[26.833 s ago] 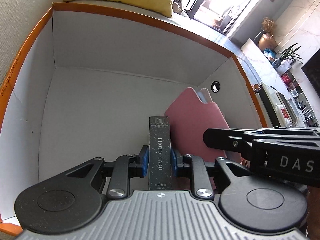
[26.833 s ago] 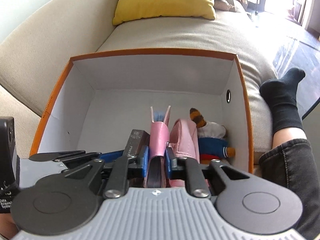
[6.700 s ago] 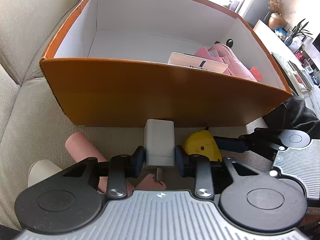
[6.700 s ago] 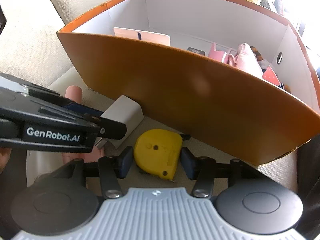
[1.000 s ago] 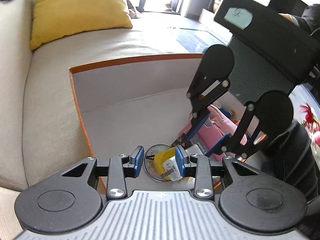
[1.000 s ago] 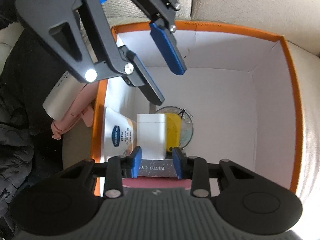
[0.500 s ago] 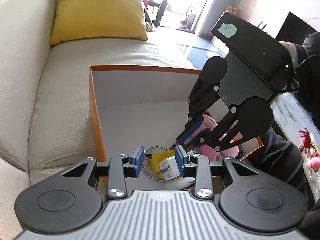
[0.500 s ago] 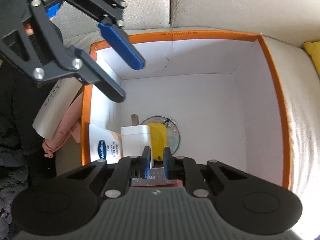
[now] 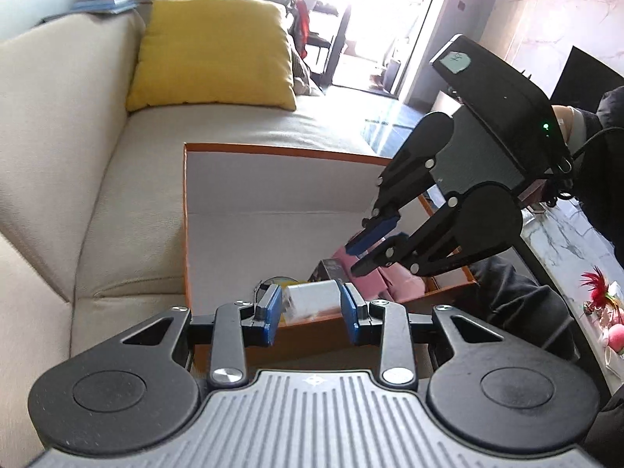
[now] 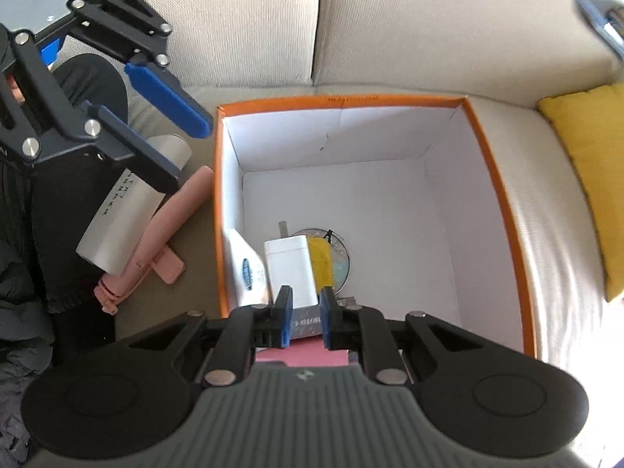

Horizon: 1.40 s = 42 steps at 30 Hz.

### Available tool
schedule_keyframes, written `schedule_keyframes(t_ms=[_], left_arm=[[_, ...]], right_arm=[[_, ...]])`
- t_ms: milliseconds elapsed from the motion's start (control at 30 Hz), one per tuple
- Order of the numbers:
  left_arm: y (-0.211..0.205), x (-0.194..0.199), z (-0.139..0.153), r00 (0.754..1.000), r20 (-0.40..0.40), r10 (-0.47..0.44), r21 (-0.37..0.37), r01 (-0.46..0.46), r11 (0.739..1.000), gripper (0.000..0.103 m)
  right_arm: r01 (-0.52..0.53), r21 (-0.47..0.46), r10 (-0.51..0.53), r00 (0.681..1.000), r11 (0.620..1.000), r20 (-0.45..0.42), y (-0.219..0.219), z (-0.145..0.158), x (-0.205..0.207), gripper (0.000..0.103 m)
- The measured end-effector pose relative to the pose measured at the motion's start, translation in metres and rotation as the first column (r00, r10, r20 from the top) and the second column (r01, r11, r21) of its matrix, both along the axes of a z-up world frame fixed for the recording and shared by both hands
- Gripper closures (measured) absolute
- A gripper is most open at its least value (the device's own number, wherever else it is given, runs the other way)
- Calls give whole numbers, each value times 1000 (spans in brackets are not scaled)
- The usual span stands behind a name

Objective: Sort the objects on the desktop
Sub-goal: 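Open both grippers and withdraw them from the box, then move both tools to the grey glasses case and pink selfie stick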

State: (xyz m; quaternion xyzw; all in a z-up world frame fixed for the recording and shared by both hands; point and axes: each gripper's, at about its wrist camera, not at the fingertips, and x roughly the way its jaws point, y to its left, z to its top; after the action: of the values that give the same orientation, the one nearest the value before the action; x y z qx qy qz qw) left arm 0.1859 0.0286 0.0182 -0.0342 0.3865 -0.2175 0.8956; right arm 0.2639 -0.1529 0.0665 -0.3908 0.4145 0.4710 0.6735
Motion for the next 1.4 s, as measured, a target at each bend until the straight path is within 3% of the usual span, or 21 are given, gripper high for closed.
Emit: schedule_keyframes(t_ms=[100,267,300,400,500,633,767,967,1100,1167,1400], left_arm=[[-2,-20,7,999,27,22,10,-22,1000,65],[-7,-47,15,996,74,48,40,-51,998,65],[-8,-53,16,995,85,52,49,-56,997,65],[-10,-66,17,993,99,59,58,-65,996,65],[-11,-78,15,993,101,66,63,-72,995,65],[-8,-89,3,993,64,97,47,-100,994,65],[-2,-96,-14,987,4,162,45,-162,986,65],[10,-102,-39,968,-68,241,39,-239,970,65],[16,-102,-50,958,-127,256,33,-253,967,63],[17,-100,-55,955,-146,259,31,-258,966,54],[9,-96,-73,946,-203,253,46,-249,967,51]], right_arm=[[53,41,-56,996,998,70,-7,6,-21,87],[166,190,-197,968,968,157,-28,14,-60,87],[185,210,-223,960,960,170,-35,24,-66,85],[247,285,-305,935,926,180,-45,26,-92,68],[286,349,-357,920,893,159,-51,21,-116,67],[352,439,-434,896,827,98,-56,7,-141,67],[486,504,-566,824,714,6,-58,-17,-153,67],[576,531,-658,751,621,-45,-52,-44,-173,67],[626,506,-669,733,594,-122,-45,-60,-181,67],[639,492,-665,732,591,-151,-41,-68,-181,67],[627,469,-618,761,622,-197,-26,-83,-180,67]])
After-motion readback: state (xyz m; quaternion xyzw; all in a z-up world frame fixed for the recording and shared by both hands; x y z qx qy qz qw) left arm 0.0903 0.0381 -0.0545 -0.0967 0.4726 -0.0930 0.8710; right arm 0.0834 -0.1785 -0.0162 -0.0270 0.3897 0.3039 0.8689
